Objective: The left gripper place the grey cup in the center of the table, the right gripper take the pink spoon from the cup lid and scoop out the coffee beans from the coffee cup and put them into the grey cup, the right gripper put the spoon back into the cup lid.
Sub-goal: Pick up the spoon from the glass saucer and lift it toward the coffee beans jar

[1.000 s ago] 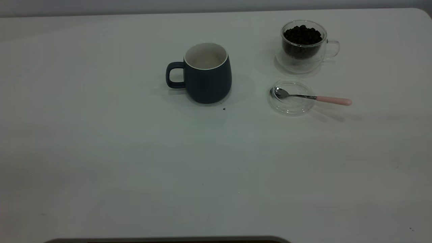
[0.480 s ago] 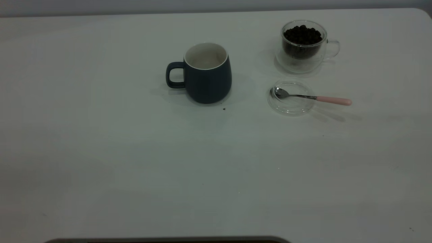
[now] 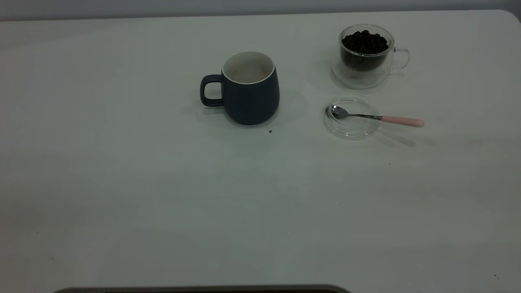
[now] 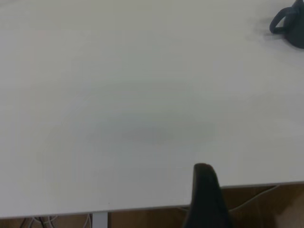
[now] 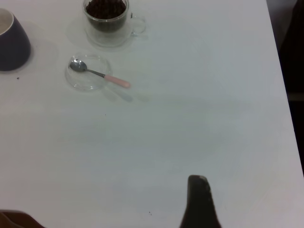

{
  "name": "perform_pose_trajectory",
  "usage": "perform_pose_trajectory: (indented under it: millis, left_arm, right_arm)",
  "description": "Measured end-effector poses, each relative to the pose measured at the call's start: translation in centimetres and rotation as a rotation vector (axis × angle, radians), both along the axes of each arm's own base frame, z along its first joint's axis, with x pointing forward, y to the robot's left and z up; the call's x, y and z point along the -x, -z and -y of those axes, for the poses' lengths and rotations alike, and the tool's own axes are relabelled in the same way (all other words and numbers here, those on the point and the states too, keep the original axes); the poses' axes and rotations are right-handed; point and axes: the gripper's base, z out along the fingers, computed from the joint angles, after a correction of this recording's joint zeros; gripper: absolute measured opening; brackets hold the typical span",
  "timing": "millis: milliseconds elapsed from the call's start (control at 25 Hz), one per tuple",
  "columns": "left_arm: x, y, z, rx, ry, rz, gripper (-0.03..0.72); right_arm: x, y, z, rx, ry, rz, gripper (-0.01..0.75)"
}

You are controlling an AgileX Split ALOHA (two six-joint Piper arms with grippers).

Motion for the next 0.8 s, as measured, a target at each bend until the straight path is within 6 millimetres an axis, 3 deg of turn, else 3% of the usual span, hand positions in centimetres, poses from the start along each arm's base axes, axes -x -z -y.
perform_pose_trajectory:
  millis: [360,600,800]
  left_arm:
    - [0.0,0.0,0.0,0.0,0.0,0.0,0.567]
    - [0.0,0.0,0.0,0.001,-0.001,0.0,0.567]
    - [0.0,0.0,0.0,0.001,-0.001,0.0,0.567]
  right_arm:
    - [0.0,0.0,0.0,-0.01,0.007,0.0,0.579]
    - [-0.4,-0.5,-0.4,-0.119,0.024,0.005,0.586]
    - [-5.2,-2.9,-0.5,-0.142,0.033,-0.061,0.624]
